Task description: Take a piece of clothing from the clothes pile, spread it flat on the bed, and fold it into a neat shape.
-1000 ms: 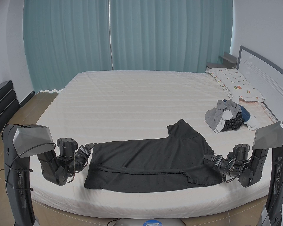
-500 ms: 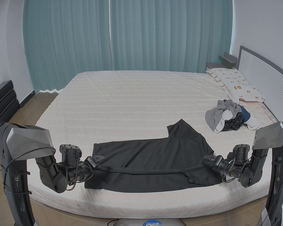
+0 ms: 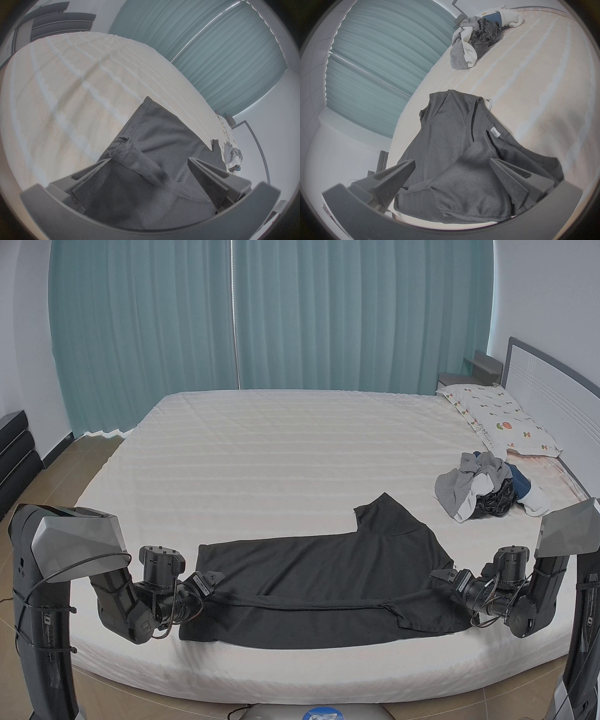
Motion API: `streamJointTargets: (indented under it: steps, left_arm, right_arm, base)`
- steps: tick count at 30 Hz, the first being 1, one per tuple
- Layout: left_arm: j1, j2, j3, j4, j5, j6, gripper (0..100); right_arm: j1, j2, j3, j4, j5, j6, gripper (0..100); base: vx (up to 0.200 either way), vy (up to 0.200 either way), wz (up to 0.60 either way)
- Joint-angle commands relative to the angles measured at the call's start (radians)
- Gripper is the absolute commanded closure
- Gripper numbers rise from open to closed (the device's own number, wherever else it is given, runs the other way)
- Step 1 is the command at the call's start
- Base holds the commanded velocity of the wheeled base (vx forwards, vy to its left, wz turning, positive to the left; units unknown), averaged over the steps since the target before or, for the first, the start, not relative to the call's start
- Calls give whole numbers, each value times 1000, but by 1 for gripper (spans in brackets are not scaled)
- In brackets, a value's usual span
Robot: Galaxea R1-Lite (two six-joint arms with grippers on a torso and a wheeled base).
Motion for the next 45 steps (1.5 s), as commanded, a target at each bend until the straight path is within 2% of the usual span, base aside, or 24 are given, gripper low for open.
streamJointTargets:
  steps: [1,6,7,23,30,39,45]
  left_arm:
    - [4,25,-20,-1,6,1,0]
    - [30,23,-51,-7,38,-2,0]
    - [30,23,-51,-7,38,-2,100]
    - [67,57,-69,-2,42,3,100]
    - [87,57,-55,-7,42,-3,100]
    - [84,58,-55,-8,42,-2,100]
    - [83,58,-52,-8,42,-2,100]
  right_arm:
    - [1,2,0,0,1,0,0]
    - [1,2,0,0,1,0,0]
    - [1,2,0,0,1,0,0]
    - [-12,-3,-5,-3,-2,-26,0]
    - [-27,6,-40,-2,-35,-61,0]
    - [-70,52,-114,0,-33,-124,0]
    - [-101,80,-137,4,-15,-201,0]
  base:
    - [0,0,0]
    - [0,0,0]
    - [0,0,0]
    - [0,0,0]
    - [0,0,0]
    - [0,0,0]
    - [0,0,0]
